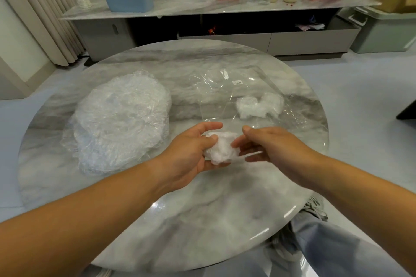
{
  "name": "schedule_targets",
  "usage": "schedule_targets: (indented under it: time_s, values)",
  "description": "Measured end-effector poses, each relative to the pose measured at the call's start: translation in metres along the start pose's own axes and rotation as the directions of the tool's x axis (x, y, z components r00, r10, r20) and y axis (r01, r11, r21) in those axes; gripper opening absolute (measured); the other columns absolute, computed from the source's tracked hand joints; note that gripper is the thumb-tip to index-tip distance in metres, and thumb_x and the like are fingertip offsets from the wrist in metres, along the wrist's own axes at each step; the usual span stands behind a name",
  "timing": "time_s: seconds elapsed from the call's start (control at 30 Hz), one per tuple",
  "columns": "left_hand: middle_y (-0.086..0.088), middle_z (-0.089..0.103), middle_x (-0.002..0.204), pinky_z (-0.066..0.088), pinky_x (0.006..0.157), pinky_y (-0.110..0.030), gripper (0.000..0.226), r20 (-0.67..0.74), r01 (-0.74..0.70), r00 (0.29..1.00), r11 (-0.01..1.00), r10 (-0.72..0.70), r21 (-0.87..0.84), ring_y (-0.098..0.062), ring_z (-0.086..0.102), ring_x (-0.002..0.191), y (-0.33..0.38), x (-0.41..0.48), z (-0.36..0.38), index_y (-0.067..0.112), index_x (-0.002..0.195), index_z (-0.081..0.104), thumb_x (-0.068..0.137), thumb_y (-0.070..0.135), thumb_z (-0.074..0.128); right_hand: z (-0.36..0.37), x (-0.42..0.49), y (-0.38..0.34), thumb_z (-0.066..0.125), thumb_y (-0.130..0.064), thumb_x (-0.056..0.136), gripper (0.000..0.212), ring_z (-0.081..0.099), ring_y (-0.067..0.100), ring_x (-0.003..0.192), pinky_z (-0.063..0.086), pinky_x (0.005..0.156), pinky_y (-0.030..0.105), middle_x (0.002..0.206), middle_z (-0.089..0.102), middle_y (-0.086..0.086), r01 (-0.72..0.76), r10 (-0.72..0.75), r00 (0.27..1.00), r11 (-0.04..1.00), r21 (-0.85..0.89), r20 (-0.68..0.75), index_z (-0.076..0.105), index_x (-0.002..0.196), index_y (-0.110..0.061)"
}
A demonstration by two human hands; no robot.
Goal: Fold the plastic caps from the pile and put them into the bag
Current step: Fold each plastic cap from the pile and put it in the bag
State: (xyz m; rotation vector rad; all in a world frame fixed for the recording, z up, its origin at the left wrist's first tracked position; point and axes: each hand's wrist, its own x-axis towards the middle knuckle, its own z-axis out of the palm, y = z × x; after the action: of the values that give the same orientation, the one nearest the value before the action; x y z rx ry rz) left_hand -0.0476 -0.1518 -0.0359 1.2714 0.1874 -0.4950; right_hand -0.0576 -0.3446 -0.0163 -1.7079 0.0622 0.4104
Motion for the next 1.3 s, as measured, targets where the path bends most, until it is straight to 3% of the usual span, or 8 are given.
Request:
schedule_targets:
  time_s: [0.47,0.57,0.63,0.7,0.77,0.83,0.97,1.3]
  values:
    - [-0.020,0.065,0.125,0.060,0.088,-0.050,0.031,-0.010,-0.049,0.999,0.998,0.048,-0.039,-0.035,0.069,0.110,0.006,0.020,0.022,0.010,0.128,0.058,0.102,-0.002,0.046,-0.021,0.022,-0.004,0.047,-0.041,0.104,0.050,0.068,0.030,0.093,0.054,0.096,0.047,0.103,0.076,0.017,-0.038,0.039,0.999,0.994,0.105,-0.010,0.078,0.086,-0.006]
    - [-0.019,0.065,0.122,0.059,0.085,-0.044,0.022,-0.037,-0.114,0.992,0.972,0.125,0.206,-0.027,0.068,0.105,0.006,0.022,0.024,0.016,0.120,0.062,0.107,0.021,0.046,-0.024,0.027,-0.005,0.045,-0.031,0.106,0.050,0.068,0.031,0.089,0.056,0.091,0.042,0.101,0.076,0.020,0.013,-0.004,0.994,0.996,0.085,-0.105,0.078,0.078,-0.007]
    - [-0.009,0.066,0.116,0.053,0.091,-0.040,0.035,-0.014,-0.213,0.964,0.802,0.265,0.558,-0.019,0.064,0.109,0.003,0.026,0.020,0.021,0.112,0.062,0.106,0.044,0.037,-0.029,0.035,-0.005,0.044,-0.029,0.106,0.052,0.068,0.029,0.091,0.056,0.092,0.039,0.098,0.077,0.015,0.078,-0.059,0.966,0.995,0.069,-0.250,0.079,0.073,-0.012]
    - [0.002,0.061,0.119,0.042,0.105,-0.041,0.050,0.120,-0.306,0.917,0.479,0.379,0.823,-0.017,0.053,0.118,-0.004,0.031,0.014,0.022,0.105,0.061,0.102,0.057,0.027,-0.035,0.044,-0.003,0.042,-0.034,0.106,0.050,0.069,0.021,0.093,0.053,0.098,0.036,0.097,0.078,0.007,0.110,-0.093,0.939,0.993,0.032,-0.330,0.080,0.079,-0.015]
    - [0.002,0.042,0.152,0.022,0.120,-0.040,0.052,0.262,-0.327,0.906,0.159,0.332,0.931,-0.019,0.028,0.144,-0.014,0.035,0.010,0.028,0.111,0.064,0.102,0.059,0.023,-0.039,0.049,0.003,0.039,-0.040,0.106,0.050,0.070,0.016,0.095,0.049,0.101,0.035,0.099,0.077,0.002,0.083,-0.090,0.937,0.996,-0.035,-0.339,0.079,0.090,-0.015]
    - [0.003,0.007,0.169,0.004,0.123,-0.035,0.061,0.324,-0.331,0.920,-0.004,0.220,0.944,-0.012,-0.004,0.154,-0.020,0.036,0.010,0.035,0.124,0.064,0.098,0.062,0.016,-0.044,0.049,0.012,0.036,-0.044,0.106,0.053,0.069,0.018,0.098,0.048,0.099,0.035,0.101,0.076,0.002,0.041,-0.079,0.937,0.992,-0.118,-0.340,0.079,0.094,-0.015]
    - [0.002,-0.014,0.168,-0.001,0.125,-0.038,0.083,0.394,-0.378,0.913,-0.146,0.105,0.914,-0.010,-0.024,0.151,-0.027,0.032,0.014,0.034,0.132,0.059,0.086,0.072,0.001,-0.054,0.043,0.031,0.033,-0.053,0.106,0.063,0.068,0.025,0.096,0.052,0.095,0.045,0.098,0.075,0.007,0.008,-0.059,0.924,0.991,-0.134,-0.379,0.079,0.084,-0.016]
    - [-0.002,-0.020,0.167,-0.007,0.125,-0.036,0.086,0.300,-0.260,0.947,-0.275,0.114,0.926,-0.014,-0.024,0.151,-0.034,0.044,0.020,0.018,0.162,0.008,0.094,0.071,0.009,-0.065,0.039,0.051,0.029,-0.056,0.106,0.078,0.070,0.027,0.094,0.052,0.101,0.046,0.088,0.077,0.009,-0.016,-0.018,0.943,0.995,-0.100,-0.332,0.080,0.071,-0.010]
